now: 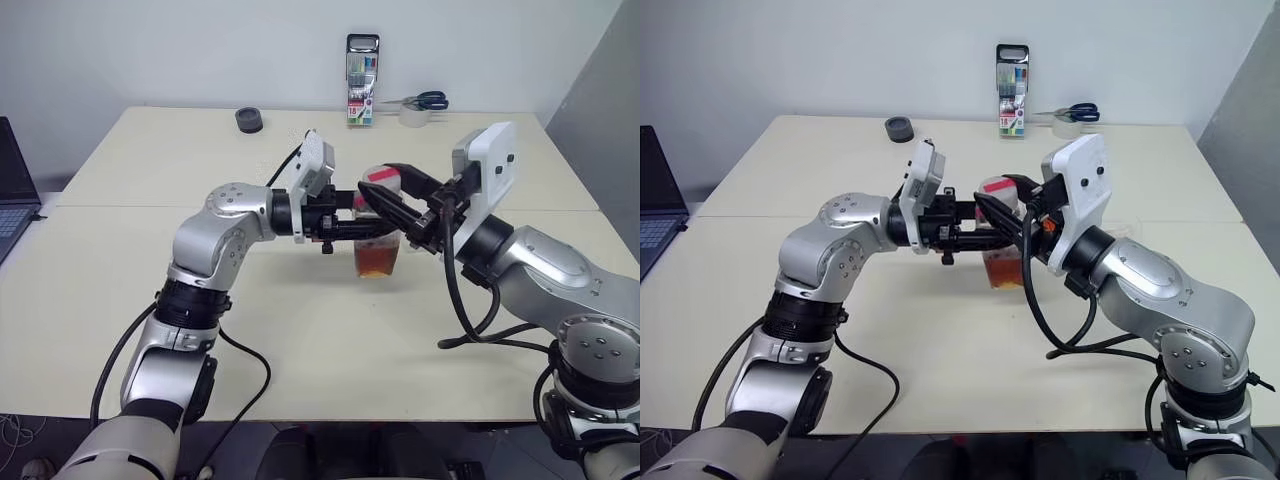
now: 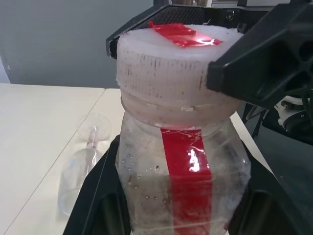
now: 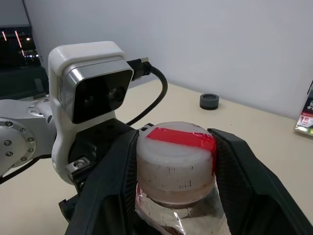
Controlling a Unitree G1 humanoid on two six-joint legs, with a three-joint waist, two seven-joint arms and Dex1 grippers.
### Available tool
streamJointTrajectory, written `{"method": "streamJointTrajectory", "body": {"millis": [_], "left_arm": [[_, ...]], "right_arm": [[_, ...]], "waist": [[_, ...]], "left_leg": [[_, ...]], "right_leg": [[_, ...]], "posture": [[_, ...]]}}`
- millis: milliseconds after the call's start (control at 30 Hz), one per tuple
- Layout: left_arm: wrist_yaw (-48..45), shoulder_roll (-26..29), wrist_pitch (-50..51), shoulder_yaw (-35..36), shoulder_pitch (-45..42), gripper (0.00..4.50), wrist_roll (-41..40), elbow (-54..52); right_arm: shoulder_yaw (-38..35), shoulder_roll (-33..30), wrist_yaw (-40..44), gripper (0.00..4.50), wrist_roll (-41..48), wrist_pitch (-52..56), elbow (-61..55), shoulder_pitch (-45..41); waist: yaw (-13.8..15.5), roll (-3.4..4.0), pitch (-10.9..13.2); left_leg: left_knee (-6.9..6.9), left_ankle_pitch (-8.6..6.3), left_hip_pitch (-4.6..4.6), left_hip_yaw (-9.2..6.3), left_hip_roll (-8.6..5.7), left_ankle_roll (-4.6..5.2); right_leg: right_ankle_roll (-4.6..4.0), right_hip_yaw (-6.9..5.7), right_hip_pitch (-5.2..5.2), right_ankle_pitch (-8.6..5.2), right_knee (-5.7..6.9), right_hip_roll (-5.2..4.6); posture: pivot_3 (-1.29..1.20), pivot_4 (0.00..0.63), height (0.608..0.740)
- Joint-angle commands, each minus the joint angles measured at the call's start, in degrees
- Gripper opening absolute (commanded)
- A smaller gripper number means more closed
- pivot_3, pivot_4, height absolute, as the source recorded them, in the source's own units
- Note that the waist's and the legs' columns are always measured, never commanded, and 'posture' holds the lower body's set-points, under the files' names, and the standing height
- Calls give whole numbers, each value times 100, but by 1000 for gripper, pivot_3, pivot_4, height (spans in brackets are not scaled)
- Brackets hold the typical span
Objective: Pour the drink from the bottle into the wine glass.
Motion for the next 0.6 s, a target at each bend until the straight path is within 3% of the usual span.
{"method": "streamJointTrajectory", "body": {"millis": [33, 200, 367, 500, 600], "left_arm": [[-426, 135, 32, 20, 45, 1878, -364, -616], [-938, 271, 249, 23, -51, 1878, -769, -851], [-968, 294, 92, 11, -170, 1878, -640, -700], [-635, 232, -182, 95, -180, 1878, -337, -413], [-365, 159, -158, 211, -169, 1878, -282, -280]], "right_arm": [[-303, -445, 1182, 1860, 62, -300, 388, -251], [28, -1038, 3263, 1860, -139, -596, 1623, -738], [78, -1168, 3835, 1860, -442, -771, 2200, -954], [-408, -1304, 3575, 3284, 65, -415, 1811, -582], [-855, -1253, 2843, 4292, 616, -103, 1227, -163]], "waist": [[-2, 0, 0], [-3, 0, 1], [4, 0, 1], [18, -1, 1], [36, -3, 1]], "left_leg": [[0, 0, 0, 0, 0, 0], [0, -1, 1, 0, -2, 3], [0, -1, 1, -3, -3, 4], [0, -1, -2, -3, -3, 2], [1, 0, -5, -7, -2, 2]], "right_leg": [[0, 0, 0, 0, 0, 0], [0, -2, 1, 0, -2, 0], [0, -3, 2, 0, -1, 0], [0, -3, 2, 0, -3, -2], [0, -7, 3, 0, -5, -4]], "posture": [[0, 150, 740], [0, 150, 740], [0, 150, 740], [0, 150, 740], [0, 150, 740]]}}
